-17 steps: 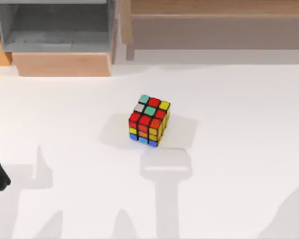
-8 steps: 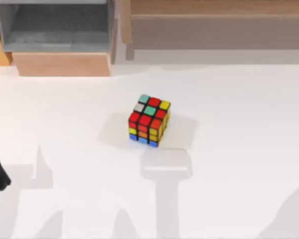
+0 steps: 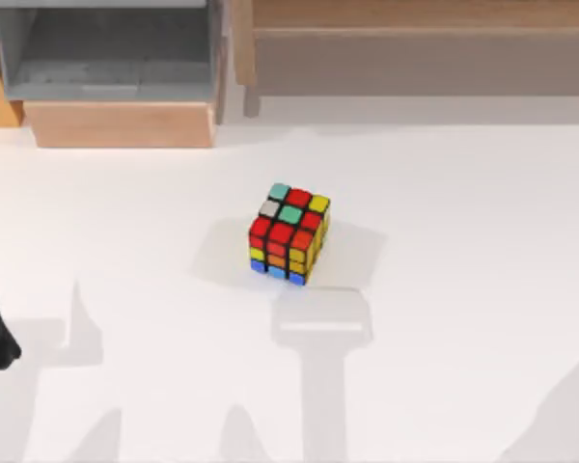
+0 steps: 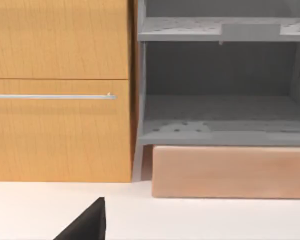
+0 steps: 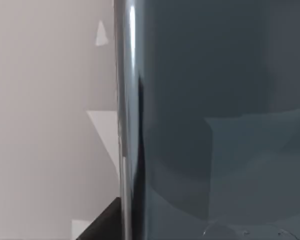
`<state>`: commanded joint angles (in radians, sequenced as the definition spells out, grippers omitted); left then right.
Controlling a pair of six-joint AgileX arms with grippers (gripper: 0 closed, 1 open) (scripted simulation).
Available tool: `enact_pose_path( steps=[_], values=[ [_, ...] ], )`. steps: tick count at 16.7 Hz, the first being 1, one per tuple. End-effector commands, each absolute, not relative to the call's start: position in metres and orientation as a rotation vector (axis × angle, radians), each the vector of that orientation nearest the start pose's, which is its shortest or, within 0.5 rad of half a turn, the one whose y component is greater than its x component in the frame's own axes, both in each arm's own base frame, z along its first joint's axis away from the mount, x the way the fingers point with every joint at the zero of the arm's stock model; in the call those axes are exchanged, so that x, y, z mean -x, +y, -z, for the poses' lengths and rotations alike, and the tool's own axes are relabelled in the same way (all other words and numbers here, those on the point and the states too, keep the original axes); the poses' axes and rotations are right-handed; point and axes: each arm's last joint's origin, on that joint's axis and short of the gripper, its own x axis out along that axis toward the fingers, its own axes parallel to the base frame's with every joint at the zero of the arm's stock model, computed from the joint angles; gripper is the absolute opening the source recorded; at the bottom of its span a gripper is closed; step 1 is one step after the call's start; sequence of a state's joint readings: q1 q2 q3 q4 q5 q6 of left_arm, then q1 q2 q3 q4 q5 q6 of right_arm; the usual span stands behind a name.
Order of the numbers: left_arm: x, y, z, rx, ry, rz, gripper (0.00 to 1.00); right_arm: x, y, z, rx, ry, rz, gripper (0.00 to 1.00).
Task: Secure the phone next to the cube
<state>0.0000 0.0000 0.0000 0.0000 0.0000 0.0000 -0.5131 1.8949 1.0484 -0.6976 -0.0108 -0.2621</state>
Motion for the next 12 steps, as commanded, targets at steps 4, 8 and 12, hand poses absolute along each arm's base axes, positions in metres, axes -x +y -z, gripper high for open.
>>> enact_pose_path(
  steps=[4,8,12],
  values=[
    [-0.106,-0.001,-0.160,0.000,0.000,0.000,1.00,-0.279,-0.155,-0.107,-0.192,1.533,0.191,0.00],
    [-0.106,-0.001,-0.160,0.000,0.000,0.000,1.00,-0.279,-0.155,-0.107,-0.192,1.533,0.191,0.00],
    [-0.106,-0.001,-0.160,0.000,0.000,0.000,1.00,-0.280,-0.155,-0.118,-0.186,1.518,0.195,0.00]
  ],
)
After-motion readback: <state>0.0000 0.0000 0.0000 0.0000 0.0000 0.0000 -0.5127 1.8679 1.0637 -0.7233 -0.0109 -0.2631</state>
